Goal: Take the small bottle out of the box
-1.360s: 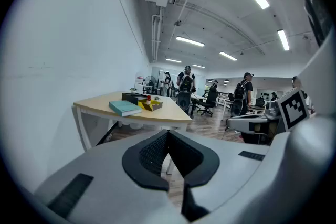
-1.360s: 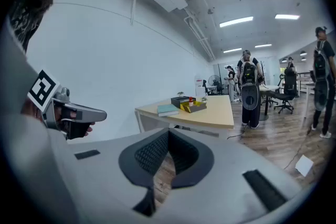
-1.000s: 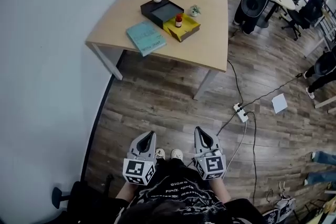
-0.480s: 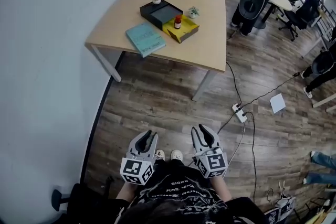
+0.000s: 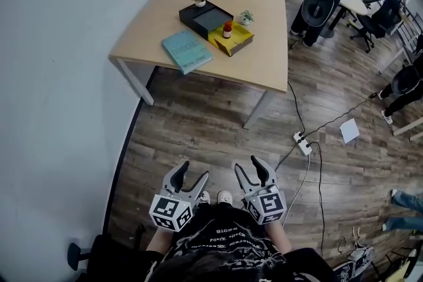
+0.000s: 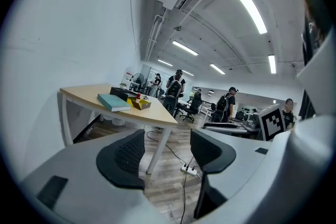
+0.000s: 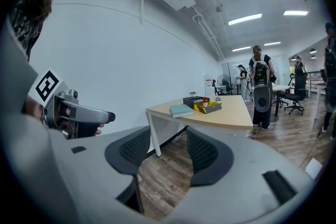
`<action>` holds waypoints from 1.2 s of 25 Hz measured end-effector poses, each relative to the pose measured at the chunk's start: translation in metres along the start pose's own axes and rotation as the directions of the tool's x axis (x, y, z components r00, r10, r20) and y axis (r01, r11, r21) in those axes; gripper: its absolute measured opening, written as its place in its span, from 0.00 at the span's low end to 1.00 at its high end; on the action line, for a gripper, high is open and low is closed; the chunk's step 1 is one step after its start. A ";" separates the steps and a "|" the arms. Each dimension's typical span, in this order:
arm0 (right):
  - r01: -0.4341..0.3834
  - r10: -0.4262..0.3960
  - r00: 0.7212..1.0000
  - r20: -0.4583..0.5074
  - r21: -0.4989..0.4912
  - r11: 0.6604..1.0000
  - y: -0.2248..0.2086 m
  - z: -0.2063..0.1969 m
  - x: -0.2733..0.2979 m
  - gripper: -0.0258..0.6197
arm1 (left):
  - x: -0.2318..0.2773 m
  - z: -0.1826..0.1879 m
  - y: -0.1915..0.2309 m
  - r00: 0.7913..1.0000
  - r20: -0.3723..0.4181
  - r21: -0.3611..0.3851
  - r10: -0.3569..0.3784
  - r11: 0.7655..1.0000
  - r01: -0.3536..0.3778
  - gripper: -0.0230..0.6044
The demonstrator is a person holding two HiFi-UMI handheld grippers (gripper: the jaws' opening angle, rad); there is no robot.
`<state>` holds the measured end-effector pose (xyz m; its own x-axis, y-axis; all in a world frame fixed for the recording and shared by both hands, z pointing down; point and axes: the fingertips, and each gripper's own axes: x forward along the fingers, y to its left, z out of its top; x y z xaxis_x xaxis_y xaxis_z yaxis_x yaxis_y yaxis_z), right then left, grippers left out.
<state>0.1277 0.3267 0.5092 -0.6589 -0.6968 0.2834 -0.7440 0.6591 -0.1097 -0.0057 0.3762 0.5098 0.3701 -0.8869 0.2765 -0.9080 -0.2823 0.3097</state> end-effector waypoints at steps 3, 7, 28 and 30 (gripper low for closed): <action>0.018 -0.018 1.000 0.006 0.001 1.000 0.005 0.003 0.006 0.40 | -0.002 0.010 0.007 0.999 0.030 0.019 -0.013 1.000 0.013 0.48; 0.054 -0.054 0.998 0.016 -0.004 0.999 0.009 0.008 0.014 0.40 | -0.001 0.016 0.022 0.999 0.032 0.033 -0.007 0.999 0.006 0.52; 0.077 -0.077 0.997 0.000 0.015 0.997 -0.075 0.020 0.092 0.40 | 0.095 0.028 0.057 1.000 0.026 -0.021 0.013 1.000 -0.012 0.54; 0.075 -0.075 0.997 0.003 0.017 0.997 -0.094 0.024 0.104 0.40 | 0.116 0.034 0.062 0.999 0.026 -0.018 0.030 0.999 -0.029 0.54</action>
<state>0.1270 0.1856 0.5262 -0.6012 -0.7452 0.2884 -0.7934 0.5996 -0.1046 -0.0257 0.2435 0.5303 0.3377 -0.9041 0.2617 -0.9147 -0.2497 0.3178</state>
